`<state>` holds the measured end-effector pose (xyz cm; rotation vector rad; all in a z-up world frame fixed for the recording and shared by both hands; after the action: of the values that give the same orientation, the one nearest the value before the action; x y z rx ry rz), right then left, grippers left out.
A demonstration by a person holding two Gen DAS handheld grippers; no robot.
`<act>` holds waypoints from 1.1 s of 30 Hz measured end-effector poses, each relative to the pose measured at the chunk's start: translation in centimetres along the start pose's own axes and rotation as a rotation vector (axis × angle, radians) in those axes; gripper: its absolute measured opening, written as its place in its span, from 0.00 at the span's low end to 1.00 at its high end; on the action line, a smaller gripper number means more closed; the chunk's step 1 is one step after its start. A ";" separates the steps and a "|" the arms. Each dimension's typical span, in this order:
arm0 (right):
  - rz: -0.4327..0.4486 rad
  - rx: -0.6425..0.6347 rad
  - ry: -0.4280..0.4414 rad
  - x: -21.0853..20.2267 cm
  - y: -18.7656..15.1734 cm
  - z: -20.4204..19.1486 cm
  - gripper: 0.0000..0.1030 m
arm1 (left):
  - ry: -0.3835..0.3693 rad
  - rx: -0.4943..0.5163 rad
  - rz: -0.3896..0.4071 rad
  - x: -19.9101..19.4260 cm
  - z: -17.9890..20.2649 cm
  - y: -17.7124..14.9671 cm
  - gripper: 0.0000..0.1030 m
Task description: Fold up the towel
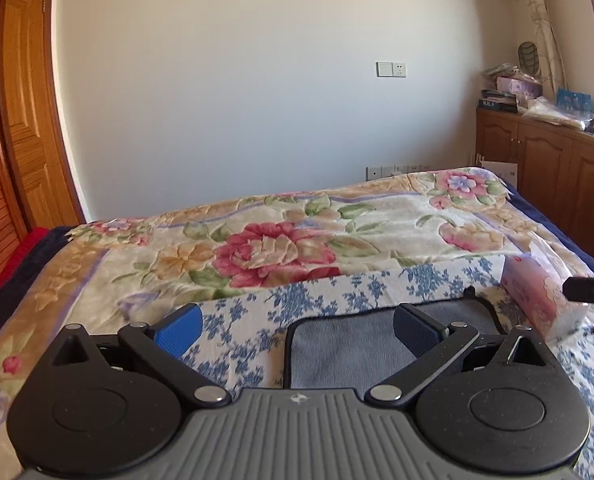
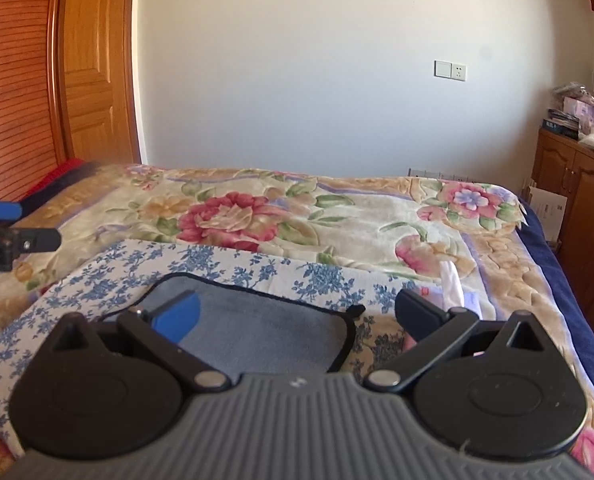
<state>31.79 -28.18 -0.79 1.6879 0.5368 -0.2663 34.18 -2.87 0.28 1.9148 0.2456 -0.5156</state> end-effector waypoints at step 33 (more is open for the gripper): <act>0.055 0.019 0.008 -12.0 -2.3 -2.1 1.00 | -0.022 0.003 0.005 -12.6 2.4 -4.4 1.00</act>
<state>19.99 -28.27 3.16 1.7204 0.4944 -0.2259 20.70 -2.54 1.72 1.9116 0.2265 -0.5336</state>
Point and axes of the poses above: each gripper's, at about its wrist camera, not at the fingertips, and x roughly the way its jaws point, z to its right, y to its top, the point moved 8 cm from there along x, roughly the way its jaws point, and after that the axes turned 14 degrees about x, right-handed, at the moved point
